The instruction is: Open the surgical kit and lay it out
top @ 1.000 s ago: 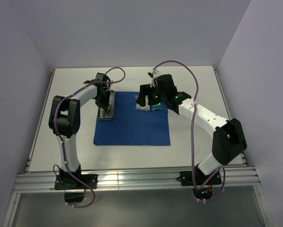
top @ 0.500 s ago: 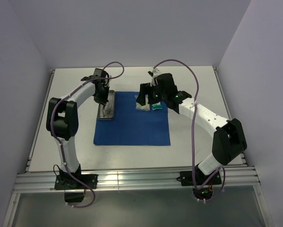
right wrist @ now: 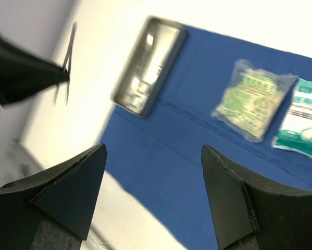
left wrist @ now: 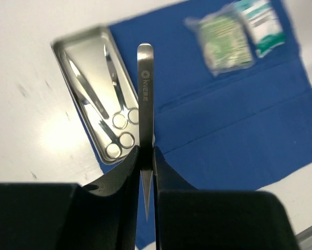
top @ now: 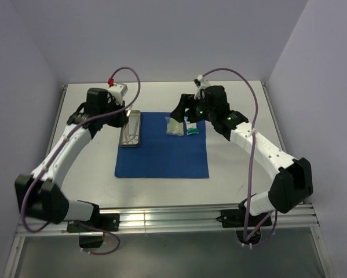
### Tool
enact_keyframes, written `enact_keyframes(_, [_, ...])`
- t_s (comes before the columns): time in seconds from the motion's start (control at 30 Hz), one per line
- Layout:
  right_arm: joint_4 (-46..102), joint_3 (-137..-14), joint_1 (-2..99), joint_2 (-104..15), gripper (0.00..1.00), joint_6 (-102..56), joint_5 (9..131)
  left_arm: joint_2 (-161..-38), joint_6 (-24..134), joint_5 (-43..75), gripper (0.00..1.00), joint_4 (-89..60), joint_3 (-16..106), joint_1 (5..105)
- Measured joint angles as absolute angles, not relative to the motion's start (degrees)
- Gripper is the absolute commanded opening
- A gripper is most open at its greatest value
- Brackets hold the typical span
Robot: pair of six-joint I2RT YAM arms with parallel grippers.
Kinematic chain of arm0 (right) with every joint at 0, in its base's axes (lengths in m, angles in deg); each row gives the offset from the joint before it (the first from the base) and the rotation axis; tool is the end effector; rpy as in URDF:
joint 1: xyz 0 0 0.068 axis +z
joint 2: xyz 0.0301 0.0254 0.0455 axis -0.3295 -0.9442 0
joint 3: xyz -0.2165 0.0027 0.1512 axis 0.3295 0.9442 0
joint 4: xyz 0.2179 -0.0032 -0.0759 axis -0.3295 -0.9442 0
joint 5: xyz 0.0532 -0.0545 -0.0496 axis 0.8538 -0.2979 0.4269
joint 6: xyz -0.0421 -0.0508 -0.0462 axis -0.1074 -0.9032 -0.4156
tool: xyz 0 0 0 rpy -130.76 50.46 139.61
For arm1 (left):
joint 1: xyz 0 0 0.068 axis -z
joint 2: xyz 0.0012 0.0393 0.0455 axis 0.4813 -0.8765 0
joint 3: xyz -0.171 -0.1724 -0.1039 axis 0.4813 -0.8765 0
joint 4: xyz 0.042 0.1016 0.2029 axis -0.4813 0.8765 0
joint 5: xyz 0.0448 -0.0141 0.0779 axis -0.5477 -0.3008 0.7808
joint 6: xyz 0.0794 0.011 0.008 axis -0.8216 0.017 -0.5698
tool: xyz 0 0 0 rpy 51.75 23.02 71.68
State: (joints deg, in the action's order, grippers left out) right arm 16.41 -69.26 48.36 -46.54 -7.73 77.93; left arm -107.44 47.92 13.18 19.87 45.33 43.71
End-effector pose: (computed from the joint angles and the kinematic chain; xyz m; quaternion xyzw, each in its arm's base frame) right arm 0.2845 0.1794 0.3154 -0.1210 0.8329 0.3304 0.4271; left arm 0.2996 -0.0938 0.2883 0.1210 0.9066 -0.1538 0.3738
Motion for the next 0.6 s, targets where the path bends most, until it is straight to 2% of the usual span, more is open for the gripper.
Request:
enact_keyframes(0.23, [16.28, -67.99, 45.43, -39.81, 0.79, 2.39, 85.38, -84.19, 33.37, 9.29, 0.00, 9.44, 30.14, 46.71])
enact_keyframes(0.6, [5.90, -64.51, 47.99, -31.53, 0.78, 5.05, 93.05, -59.12, -9.01, 10.32, 0.00, -0.31, 4.33, 59.12])
